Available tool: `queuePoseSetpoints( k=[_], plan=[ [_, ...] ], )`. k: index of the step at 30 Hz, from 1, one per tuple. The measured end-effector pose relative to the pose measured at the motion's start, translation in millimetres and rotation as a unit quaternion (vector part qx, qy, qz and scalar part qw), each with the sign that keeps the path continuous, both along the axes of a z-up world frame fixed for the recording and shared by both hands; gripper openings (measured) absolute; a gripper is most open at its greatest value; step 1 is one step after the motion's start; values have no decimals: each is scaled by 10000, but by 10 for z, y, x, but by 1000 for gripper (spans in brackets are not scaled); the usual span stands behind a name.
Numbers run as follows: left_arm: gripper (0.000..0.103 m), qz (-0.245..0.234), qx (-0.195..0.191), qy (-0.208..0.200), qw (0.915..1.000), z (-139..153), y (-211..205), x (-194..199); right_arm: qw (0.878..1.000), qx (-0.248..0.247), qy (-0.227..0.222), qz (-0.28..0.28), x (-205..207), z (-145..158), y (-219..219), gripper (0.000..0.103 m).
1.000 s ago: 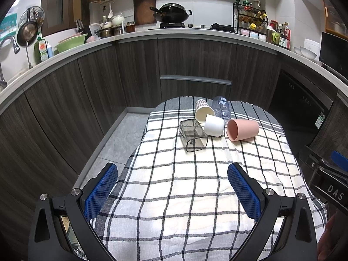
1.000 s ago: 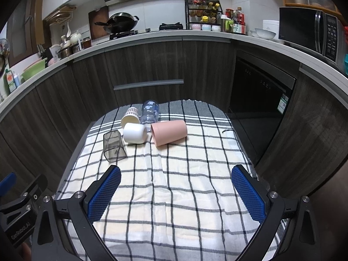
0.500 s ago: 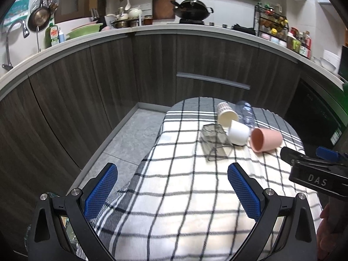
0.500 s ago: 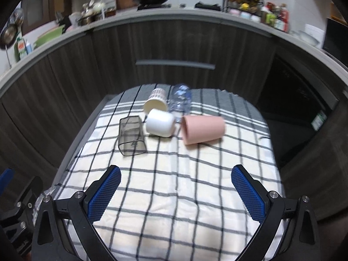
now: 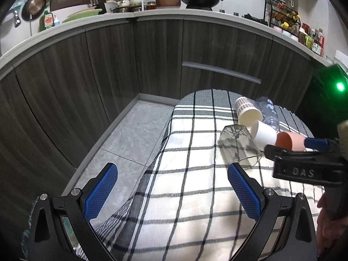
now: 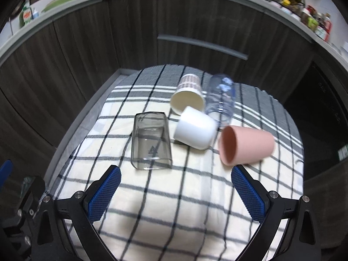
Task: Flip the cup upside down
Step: 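Move the right gripper toward the clear glass cup lying on its side, then close the right gripper on the clear glass cup and lift it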
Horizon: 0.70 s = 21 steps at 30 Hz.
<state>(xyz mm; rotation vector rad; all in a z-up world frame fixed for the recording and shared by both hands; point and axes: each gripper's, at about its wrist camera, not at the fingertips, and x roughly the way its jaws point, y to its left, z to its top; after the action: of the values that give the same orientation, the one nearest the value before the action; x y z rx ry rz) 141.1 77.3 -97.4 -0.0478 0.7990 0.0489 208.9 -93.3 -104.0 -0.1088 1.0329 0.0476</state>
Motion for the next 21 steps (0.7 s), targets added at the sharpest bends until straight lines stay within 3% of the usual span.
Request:
queuePoseSetpoints(
  k=[6, 14, 18, 21],
  plan=[
    [103, 56, -90, 156, 9998, -140, 74, 213, 9989, -21, 408, 215, 405, -233, 186, 101],
    [103, 120, -78, 425, 9990, -271, 144, 483, 9901, -22, 1376, 269, 971, -692, 336, 99],
    [103, 192, -122, 494, 9985, -323, 191, 539, 9872, -33, 1567, 296, 1131, -841, 434, 97],
    [103, 239, -167, 550, 9981, -355, 243, 559, 9851, -78, 1684, 344, 1202, -947, 520, 86]
  ],
)
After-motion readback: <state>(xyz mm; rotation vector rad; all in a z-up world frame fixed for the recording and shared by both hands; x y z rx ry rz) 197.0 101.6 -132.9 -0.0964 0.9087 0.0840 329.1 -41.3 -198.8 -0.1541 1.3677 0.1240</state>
